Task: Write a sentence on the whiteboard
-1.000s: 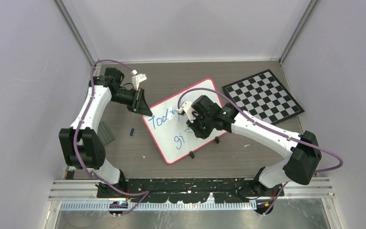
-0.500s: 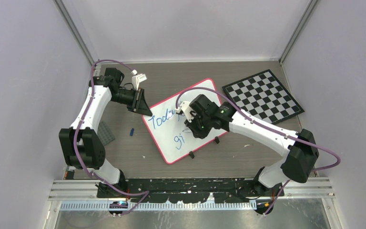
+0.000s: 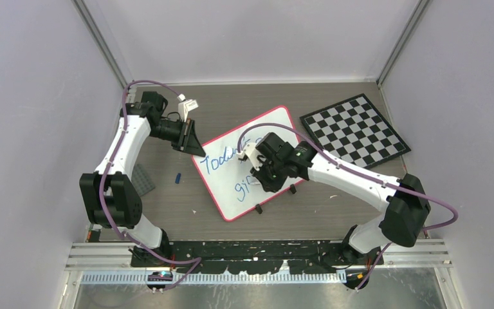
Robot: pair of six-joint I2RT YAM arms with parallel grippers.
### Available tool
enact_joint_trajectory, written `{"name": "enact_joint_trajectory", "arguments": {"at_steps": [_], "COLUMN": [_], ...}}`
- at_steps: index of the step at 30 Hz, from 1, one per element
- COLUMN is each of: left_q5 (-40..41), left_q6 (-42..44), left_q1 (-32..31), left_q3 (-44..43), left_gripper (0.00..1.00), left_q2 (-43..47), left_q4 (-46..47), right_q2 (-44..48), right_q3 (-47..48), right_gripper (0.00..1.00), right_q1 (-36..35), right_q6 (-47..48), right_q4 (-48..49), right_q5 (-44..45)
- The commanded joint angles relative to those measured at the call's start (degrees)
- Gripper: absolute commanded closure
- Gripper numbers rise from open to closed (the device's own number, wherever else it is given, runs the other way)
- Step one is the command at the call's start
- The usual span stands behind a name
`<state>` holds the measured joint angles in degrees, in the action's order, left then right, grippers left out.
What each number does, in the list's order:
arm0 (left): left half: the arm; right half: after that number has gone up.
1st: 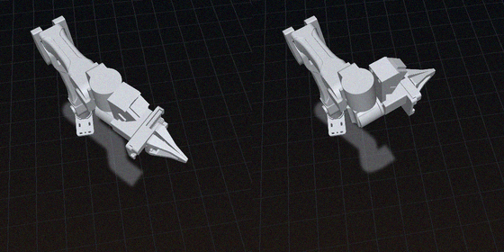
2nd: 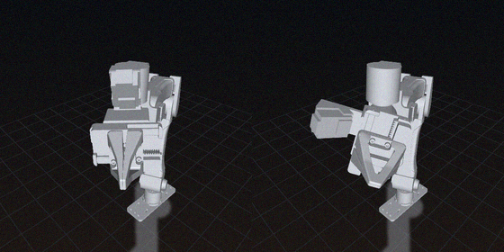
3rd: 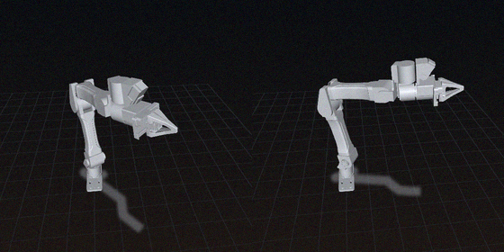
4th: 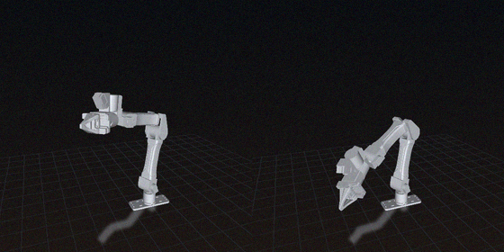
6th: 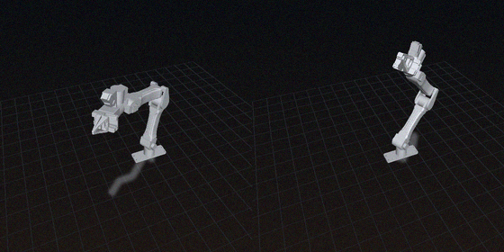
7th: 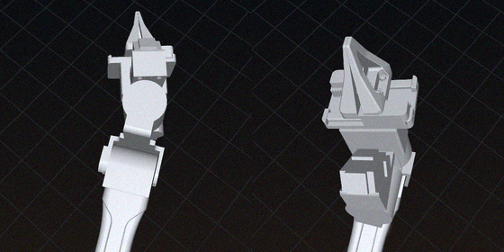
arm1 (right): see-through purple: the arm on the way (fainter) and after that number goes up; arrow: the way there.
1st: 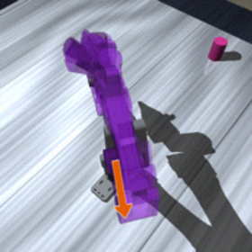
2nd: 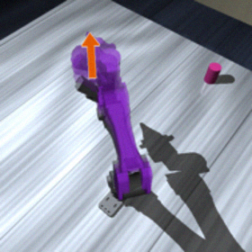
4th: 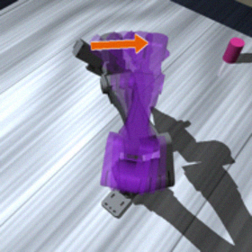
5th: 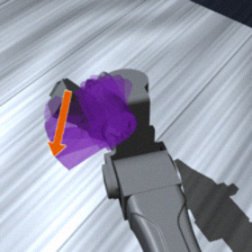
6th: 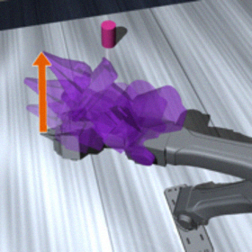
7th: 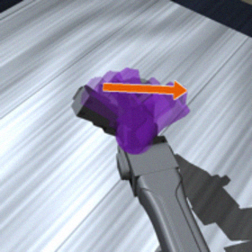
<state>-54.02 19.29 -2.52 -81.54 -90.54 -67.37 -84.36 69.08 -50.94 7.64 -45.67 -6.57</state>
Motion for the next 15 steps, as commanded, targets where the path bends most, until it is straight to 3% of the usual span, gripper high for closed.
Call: {"name": "enact_joint_trajectory", "arguments": {"at_steps": [1,15], "left_q5": [3.7,3.9], "left_q6": [-0.2,-0.4], "left_q1": [-0.4,-0.4], "left_q3": [-0.4,-0.3], "left_gripper": [1.0,1.0], "left_q2": [-0.2,-0.2], "left_q4": [0.4,0.5], "right_q2": [1.5,-0.2], "right_q3": [-1.3,-2.9], "right_gripper": [1.0,1.0], "right_q1": [0.2,-2.7], "right_q6": [0.6,0.9], "right_q4": [1.1,0.6], "right_q5": [1.6,-0.1]}}
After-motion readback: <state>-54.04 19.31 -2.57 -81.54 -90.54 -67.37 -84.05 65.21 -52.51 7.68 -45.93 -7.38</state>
